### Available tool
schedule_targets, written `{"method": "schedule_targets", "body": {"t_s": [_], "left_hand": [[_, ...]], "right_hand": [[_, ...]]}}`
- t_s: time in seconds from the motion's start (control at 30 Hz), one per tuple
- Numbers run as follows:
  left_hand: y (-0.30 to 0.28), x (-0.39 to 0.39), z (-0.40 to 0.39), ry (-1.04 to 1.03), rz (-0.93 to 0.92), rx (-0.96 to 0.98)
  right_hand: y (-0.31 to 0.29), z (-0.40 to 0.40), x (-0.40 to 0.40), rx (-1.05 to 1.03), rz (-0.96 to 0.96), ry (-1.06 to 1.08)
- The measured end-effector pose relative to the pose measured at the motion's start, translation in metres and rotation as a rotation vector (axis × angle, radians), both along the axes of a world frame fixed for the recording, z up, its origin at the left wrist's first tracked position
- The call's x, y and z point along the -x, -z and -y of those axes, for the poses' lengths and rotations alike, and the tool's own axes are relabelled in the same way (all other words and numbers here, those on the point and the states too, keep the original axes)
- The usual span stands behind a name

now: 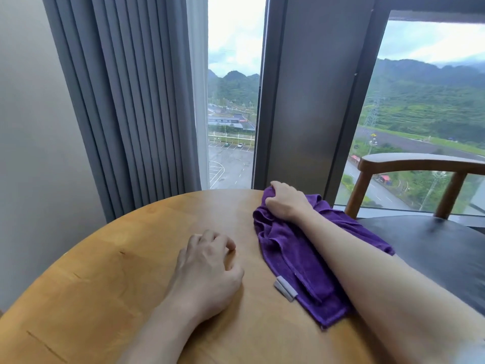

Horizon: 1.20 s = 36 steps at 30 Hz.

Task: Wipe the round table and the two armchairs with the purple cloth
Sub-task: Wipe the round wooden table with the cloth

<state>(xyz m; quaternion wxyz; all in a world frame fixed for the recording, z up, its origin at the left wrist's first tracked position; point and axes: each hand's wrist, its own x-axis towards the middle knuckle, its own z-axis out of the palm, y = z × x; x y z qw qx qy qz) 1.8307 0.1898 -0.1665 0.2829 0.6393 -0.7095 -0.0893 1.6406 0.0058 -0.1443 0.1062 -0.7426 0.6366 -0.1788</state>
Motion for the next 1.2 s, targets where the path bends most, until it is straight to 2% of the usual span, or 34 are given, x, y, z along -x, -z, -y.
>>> {"method": "schedule_targets", "body": {"t_s": [0.07,0.13,0.27,0.33,0.43,0.5,0.57,0.67,0.77,0.93,1.03,1.2], "left_hand": [[-0.001,0.002,0.001,-0.019,-0.004,0.006],[-0.001,0.0,0.001,-0.013,-0.019,0.0],[0.0,-0.007,0.0,0.04,-0.035,-0.004],[0.001,-0.01,0.0,0.056,-0.049,-0.013],[0.004,-0.011,0.001,0.056,-0.056,-0.008],[0.004,-0.009,0.001,0.048,-0.053,0.003],[0.005,-0.006,0.002,0.024,-0.034,0.012],[0.004,-0.001,0.003,-0.021,-0.004,0.029],[0.005,0.0,0.001,-0.01,0.003,0.028],[0.006,-0.005,0.0,0.025,-0.011,0.029],[0.005,-0.006,0.0,0.024,-0.012,0.021],[0.001,-0.004,0.002,0.025,0.004,-0.012]], "right_hand": [[0.0,0.01,-0.022,-0.024,-0.039,-0.017],[0.002,0.009,-0.037,0.006,-0.037,-0.121],[0.015,-0.027,-0.03,0.019,0.118,-0.384],[0.022,-0.039,-0.015,0.05,0.211,-0.431],[0.019,-0.021,0.0,0.126,0.251,-0.266],[0.012,0.0,-0.003,0.101,0.172,-0.115],[0.004,0.016,-0.018,0.022,0.095,-0.061],[-0.006,0.028,-0.041,-0.062,0.007,-0.107],[-0.003,0.028,-0.051,-0.056,-0.012,-0.189],[0.012,-0.001,-0.031,-0.028,0.131,-0.484],[0.012,-0.001,-0.01,0.026,0.197,-0.429],[0.004,0.033,-0.028,0.049,0.123,-0.206]]}}
